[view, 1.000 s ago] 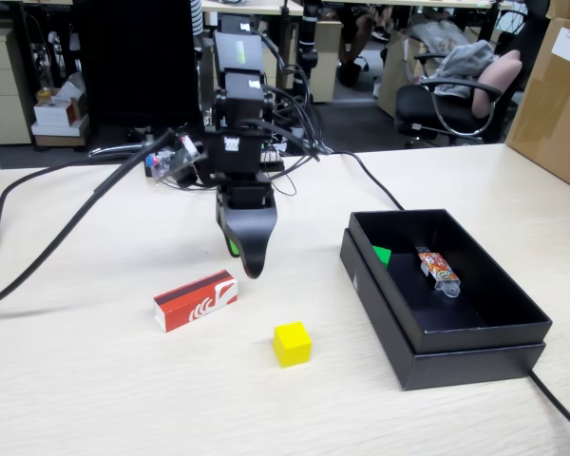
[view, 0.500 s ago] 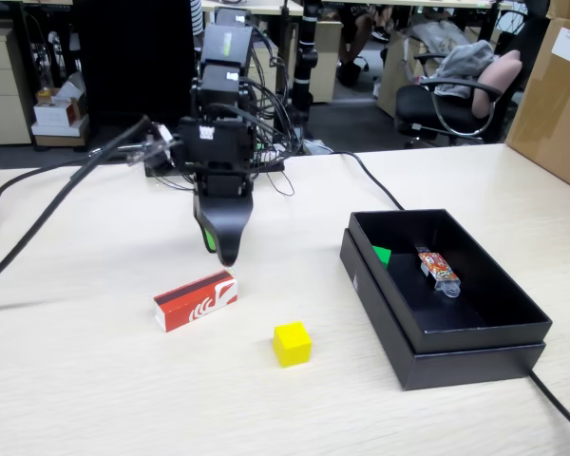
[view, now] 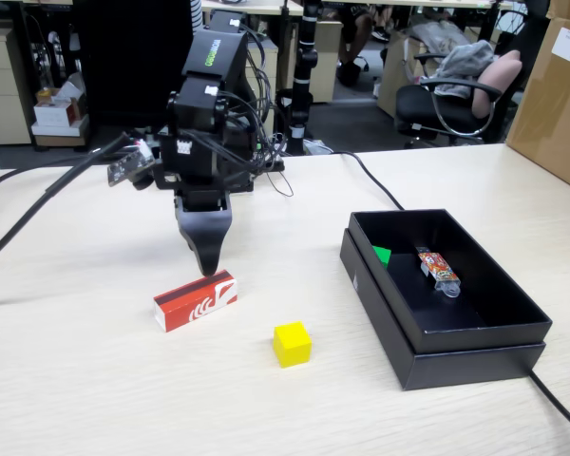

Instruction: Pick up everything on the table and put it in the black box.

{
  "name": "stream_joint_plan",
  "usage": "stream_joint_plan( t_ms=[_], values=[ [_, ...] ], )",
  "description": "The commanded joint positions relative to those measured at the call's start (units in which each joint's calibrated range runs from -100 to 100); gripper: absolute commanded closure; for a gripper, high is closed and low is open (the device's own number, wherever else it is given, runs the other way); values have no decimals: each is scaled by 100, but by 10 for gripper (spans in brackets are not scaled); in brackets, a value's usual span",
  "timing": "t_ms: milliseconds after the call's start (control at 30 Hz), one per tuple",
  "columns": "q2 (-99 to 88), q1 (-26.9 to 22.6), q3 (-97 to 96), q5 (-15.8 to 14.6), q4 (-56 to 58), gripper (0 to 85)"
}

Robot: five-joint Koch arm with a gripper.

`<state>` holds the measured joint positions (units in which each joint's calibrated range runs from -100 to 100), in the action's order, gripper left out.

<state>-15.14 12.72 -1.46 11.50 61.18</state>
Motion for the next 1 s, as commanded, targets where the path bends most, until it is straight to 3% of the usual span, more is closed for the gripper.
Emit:
stream_joint_plan(
  t_ms=[0, 300, 567, 667, 767, 900, 967],
  values=[
    [349, 54, 735, -5, 20, 380],
    [1278, -10, 1415, -49, 20, 384],
    [1703, -156, 1497, -107, 20, 439],
    [1887, -181, 1606, -151, 20, 575],
    [1921, -181, 1624, -161, 20, 638],
    [2001, -176, 1687, -176, 20, 787],
    [1955, -171, 1687, -176, 20, 810]
  ],
)
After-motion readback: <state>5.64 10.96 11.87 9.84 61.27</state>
